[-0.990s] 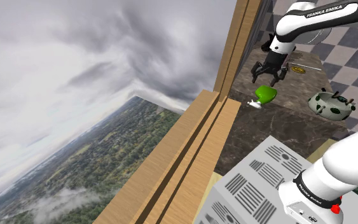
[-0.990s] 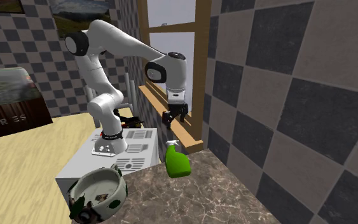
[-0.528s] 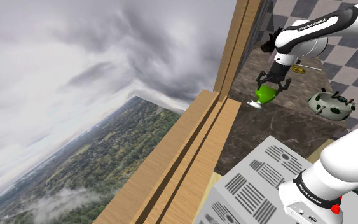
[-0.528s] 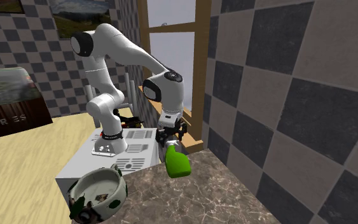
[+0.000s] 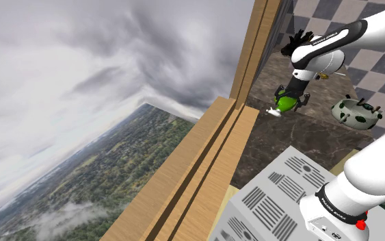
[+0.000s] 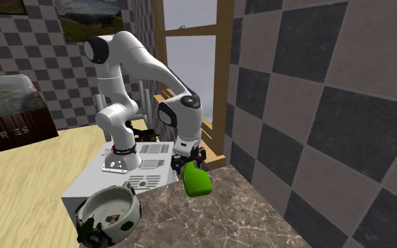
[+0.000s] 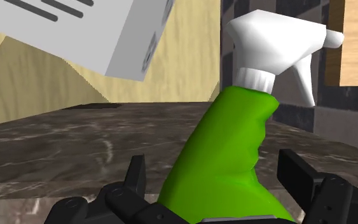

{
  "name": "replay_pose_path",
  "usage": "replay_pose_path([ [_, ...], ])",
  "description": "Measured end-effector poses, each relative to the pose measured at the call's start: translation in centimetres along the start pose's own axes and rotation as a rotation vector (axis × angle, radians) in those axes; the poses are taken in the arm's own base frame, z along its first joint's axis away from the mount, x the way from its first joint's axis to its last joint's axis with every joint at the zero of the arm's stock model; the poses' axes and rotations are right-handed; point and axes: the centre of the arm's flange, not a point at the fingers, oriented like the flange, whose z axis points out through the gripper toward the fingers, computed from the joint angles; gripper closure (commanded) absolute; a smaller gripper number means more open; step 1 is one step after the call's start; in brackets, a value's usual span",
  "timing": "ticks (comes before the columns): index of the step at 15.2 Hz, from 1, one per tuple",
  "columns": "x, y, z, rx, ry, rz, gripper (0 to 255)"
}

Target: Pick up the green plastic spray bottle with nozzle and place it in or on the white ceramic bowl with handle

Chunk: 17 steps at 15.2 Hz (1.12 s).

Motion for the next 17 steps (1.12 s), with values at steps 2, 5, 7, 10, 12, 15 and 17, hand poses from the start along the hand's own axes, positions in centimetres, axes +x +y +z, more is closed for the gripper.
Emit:
replay_pose_path([
  [2,-0.01,0.09,0.59,0.000,0.000,0.000,0],
  [5,0.02,0.07,0.76,0.000,0.000,0.000,0],
  [7,0.02,0.07,0.78,0.000,0.000,0.000,0],
  [10,0.02,0.07,0.77,0.000,0.001,0.000,255],
  [12,0.01,0.05,0.76,0.001,0.001,0.000,255],
  [15,0.00,0.04,0.76,0.001,0.001,0.000,255],
  [17,0.00,0.04,0.75,0.001,0.001,0.000,255],
])
